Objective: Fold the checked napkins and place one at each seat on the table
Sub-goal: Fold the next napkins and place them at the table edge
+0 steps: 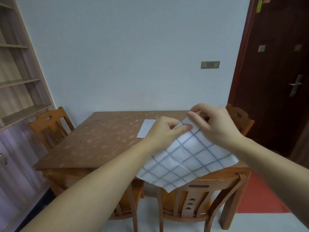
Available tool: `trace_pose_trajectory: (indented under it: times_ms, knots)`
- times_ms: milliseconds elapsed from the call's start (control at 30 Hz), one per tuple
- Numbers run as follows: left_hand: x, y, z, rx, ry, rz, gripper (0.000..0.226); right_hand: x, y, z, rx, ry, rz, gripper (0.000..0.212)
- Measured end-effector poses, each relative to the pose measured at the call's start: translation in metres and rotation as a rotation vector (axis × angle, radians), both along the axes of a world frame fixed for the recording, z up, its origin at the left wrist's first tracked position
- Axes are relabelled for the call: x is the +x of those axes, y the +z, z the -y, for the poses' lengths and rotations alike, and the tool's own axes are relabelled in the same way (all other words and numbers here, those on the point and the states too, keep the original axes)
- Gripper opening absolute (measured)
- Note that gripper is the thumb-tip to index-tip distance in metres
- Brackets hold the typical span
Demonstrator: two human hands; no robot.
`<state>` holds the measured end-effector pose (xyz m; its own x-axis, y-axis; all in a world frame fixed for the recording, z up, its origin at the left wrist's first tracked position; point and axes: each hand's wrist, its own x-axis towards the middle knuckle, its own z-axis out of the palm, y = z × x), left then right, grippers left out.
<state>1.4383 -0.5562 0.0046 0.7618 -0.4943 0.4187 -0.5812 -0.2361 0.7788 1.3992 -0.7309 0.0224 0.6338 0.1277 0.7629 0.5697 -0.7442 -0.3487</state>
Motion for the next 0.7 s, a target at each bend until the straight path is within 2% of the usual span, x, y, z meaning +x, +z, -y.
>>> trace_pose_trajectory:
  times_ms: [100, 233, 400, 500, 600, 700]
  knots:
    - [0.003, -0.001, 0.001, -0.084, 0.059, 0.002, 0.056, -0.001, -0.002, 0.004, 0.043, -0.020, -0.119, 0.032]
    - [0.009, -0.004, -0.004, -0.164, 0.106, 0.018, 0.057, -0.004, -0.010, 0.010, 0.022, -0.082, -0.109, 0.051]
    - [0.015, -0.005, -0.008, -0.261, 0.160, -0.007, 0.054, -0.004, -0.013, 0.017, 0.022, -0.079, -0.163, 0.055]
    - [0.019, -0.009, -0.013, -0.233, 0.173, -0.025, 0.060, -0.006, -0.011, 0.017, 0.028, -0.078, -0.185, 0.055]
    - [0.020, -0.013, -0.013, -0.307, 0.198, -0.001, 0.059, -0.011, -0.008, 0.014, 0.311, -0.019, -0.350, 0.055]
    - [0.024, -0.012, -0.014, -0.385, 0.299, 0.014, 0.056, -0.018, -0.018, 0.010, 0.804, 0.353, -0.799, 0.037]
